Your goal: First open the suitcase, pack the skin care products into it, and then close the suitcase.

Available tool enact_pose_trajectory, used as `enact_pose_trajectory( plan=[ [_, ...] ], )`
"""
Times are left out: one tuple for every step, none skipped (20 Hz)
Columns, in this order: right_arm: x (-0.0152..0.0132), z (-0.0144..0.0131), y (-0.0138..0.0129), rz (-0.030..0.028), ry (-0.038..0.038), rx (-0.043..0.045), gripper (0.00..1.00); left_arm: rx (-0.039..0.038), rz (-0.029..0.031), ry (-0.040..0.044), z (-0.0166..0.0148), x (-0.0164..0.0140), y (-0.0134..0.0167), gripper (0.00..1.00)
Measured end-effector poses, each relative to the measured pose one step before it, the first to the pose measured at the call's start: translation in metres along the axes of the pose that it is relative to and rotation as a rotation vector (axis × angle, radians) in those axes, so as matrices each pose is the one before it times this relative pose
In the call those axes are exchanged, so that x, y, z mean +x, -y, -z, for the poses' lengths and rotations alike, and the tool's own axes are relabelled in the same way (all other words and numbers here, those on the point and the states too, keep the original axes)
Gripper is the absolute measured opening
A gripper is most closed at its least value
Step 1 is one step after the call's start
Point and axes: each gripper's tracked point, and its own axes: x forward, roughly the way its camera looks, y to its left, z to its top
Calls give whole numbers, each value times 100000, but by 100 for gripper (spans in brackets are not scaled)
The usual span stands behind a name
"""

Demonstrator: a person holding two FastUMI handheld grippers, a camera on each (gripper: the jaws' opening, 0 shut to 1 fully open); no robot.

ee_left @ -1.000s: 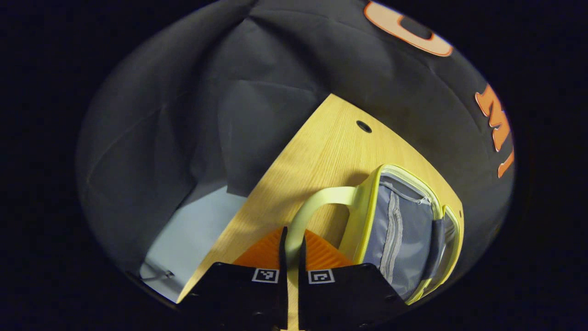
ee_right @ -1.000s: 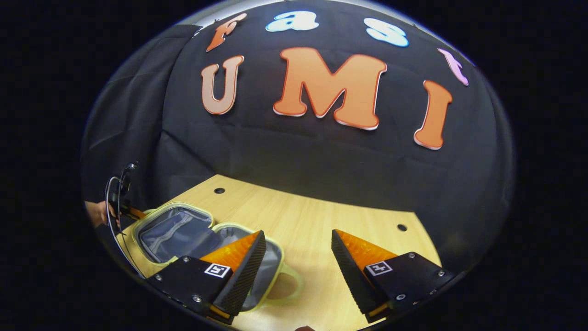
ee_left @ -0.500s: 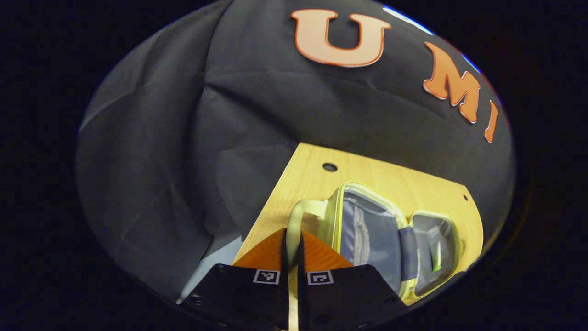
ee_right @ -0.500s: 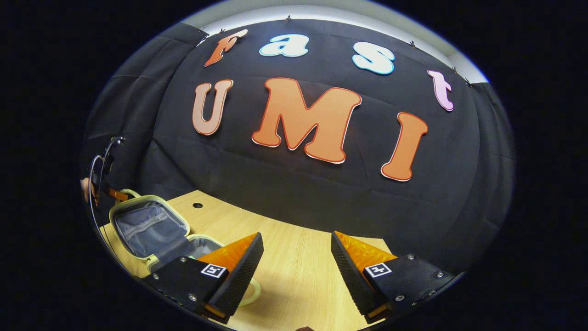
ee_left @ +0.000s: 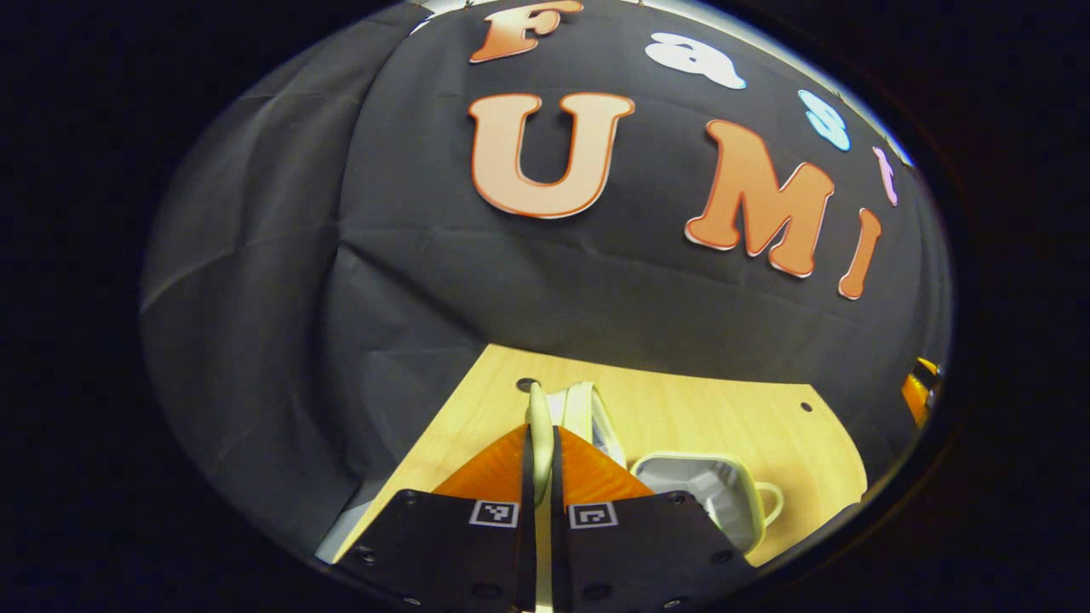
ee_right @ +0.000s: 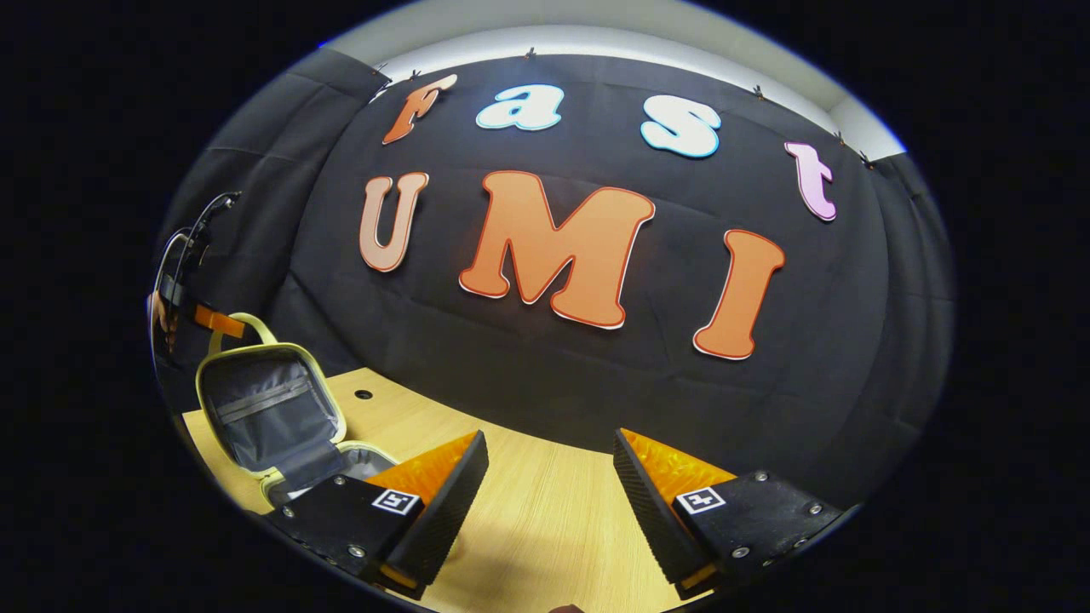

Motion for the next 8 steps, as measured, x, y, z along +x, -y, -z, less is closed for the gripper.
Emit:
enact_pose_trajectory(
  plan=[
    [-28, 199, 196, -490, 200, -49, 94, 247, 1956, 1326, -458, -37, 1669, 7],
    [-1, 208, 322, -373, -7, -194, 94, -557, 2511, 731, -593, -173, 1666, 7],
    [-135, 126, 294, 28, 296, -83, 94, -323, 2573, 1139, -394, -70, 1871, 7],
    [-122, 95, -5, -737, 360, 412, 94, -195, 1694, 377, -116, 146, 1550, 7],
    [-143, 96, 156, 124, 110, 508, 94, 108, 1739, 269, 10, -25, 1527, 7],
    [-202, 248, 128, -498, -254, 812, 94, -240, 1994, 709, -128, 12, 1373, 7],
    [285, -170, 409, 495, -230, 555, 94, -567, 2960, 181, 51, 99, 1780, 7],
    [-49, 83, 434, 279, -10, 355, 94, -1185, 2693, 567, -97, 81, 1657, 7]
  ],
)
